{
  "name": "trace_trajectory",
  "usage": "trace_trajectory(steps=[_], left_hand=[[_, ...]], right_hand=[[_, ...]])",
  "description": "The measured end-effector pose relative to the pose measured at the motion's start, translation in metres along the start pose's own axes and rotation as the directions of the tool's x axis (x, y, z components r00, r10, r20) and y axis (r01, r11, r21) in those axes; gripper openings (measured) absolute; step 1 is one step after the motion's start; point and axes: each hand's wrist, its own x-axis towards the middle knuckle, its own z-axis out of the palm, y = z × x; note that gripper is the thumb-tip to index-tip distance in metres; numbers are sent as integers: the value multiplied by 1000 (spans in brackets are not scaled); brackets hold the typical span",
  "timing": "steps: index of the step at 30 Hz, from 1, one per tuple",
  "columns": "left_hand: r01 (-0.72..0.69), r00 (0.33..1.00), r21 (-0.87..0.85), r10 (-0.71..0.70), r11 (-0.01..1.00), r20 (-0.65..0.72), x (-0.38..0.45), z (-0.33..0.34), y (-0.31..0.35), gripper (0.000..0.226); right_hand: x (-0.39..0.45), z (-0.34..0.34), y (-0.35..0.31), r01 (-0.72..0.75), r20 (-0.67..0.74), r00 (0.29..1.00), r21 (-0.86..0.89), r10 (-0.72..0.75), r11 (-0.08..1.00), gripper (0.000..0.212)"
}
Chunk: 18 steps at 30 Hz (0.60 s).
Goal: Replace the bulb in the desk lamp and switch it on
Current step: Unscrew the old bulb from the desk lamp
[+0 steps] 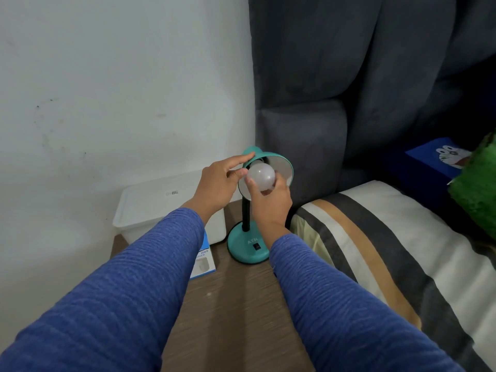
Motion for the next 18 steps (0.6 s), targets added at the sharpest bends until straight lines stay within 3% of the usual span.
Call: trace_trajectory(steps=[5, 10, 12, 15, 18], left_hand=[[-6, 1000, -10, 5, 1000, -21, 1, -1, -4, 38], [0, 1000, 6, 0, 1000, 2, 0, -1, -4, 39], [0, 1000, 5, 0, 1000, -5, 0, -2, -4, 38], [11, 1000, -7, -11, 1000, -1, 0, -2, -3, 38], [6, 1000, -11, -6, 1000, 6, 0, -2, -2, 38]], right_hand=[[-3, -2, 1, 80, 66, 995, -37, -78, 996, 70], [-3, -1, 0, -33, -10, 999, 51, 34, 998, 75], [-1, -3, -1, 0, -4, 1000, -2, 0, 1000, 67], [-1, -3, -2, 46, 8, 999, -35, -46, 998, 72], [-1, -1, -1, -38, -12, 999, 56, 39, 998, 78]])
